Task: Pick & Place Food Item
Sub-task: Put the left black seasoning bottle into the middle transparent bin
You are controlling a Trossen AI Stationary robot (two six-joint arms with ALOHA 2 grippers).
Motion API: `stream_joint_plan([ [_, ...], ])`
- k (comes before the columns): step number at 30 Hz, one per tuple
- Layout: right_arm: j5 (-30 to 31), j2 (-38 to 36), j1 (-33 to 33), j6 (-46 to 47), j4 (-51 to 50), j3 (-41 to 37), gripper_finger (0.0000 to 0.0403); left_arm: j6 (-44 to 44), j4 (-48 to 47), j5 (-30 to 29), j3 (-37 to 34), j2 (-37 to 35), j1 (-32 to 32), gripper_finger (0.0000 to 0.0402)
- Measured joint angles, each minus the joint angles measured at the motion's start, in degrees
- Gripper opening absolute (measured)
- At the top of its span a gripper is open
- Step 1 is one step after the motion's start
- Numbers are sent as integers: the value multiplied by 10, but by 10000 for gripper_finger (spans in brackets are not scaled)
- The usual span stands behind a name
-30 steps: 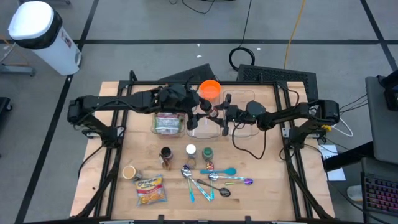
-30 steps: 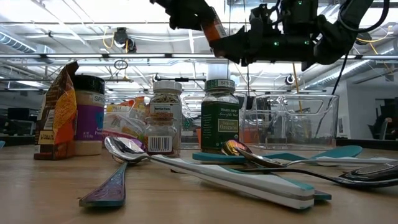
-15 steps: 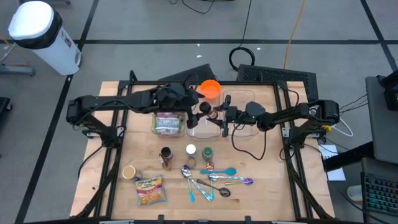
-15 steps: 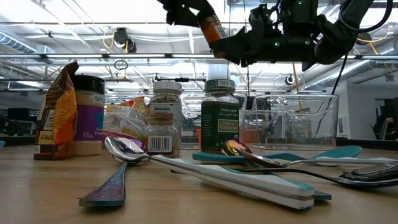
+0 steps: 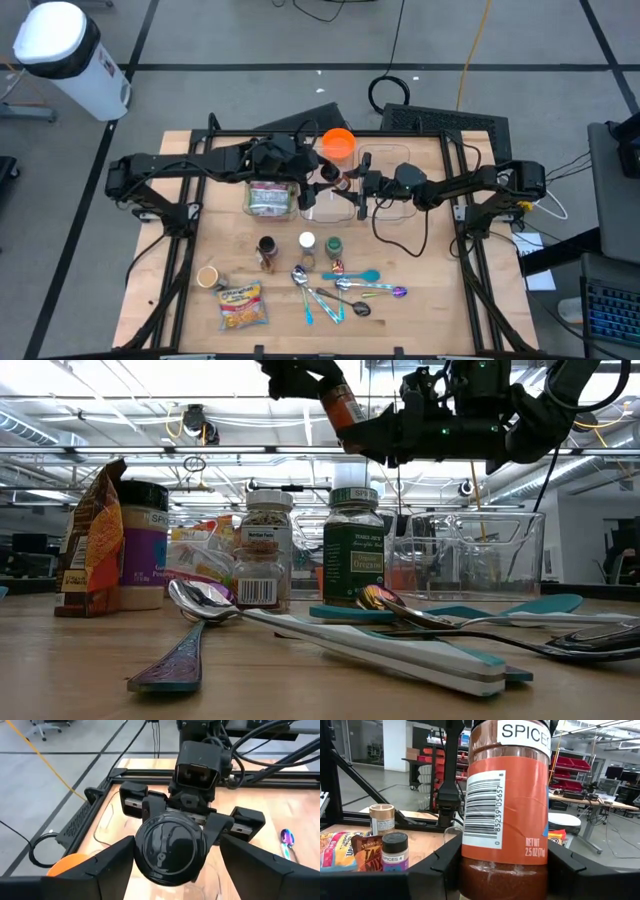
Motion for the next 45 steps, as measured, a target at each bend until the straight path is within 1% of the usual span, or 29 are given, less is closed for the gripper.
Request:
stream_joint_plan([
  [6,-1,0,4,1,0,0,181,2,2,0,0,5,0,293],
  [9,1,0,15,-15,0,0,181,3,5,3,0,8,2,290],
  [12,4,0,18,-22,3,3,181,3,12,9,0,8,3,272],
  [17,4,0,17,-27,2,3,181,1,13,16,0,8,3,207],
  [21,3,-1,10,-27,-14,4,199,2,18,14,-1,6,3,206],
  [22,9,-1,9,-24,-20,4,207,3,16,9,-1,5,3,206],
  [24,41,-6,6,2,-36,5,224,11,14,-12,-1,1,3,206],
  [26,62,-15,-1,20,-66,3,242,22,2,-55,-1,-14,4,206],
  [29,60,-36,-14,22,-110,3,263,27,-5,-119,1,-33,5,206],
  [31,60,-53,-20,24,-137,3,274,27,-25,-137,0,-43,7,206],
  [36,60,-97,-28,23,-184,3,289,12,-72,-121,0,-40,37,206],
  [40,59,-125,-28,25,-207,3,287,-8,-98,-82,0,9,67,206],
  [45,60,-137,-28,32,-226,3,279,-25,-94,-69,-1,64,105,206],
])
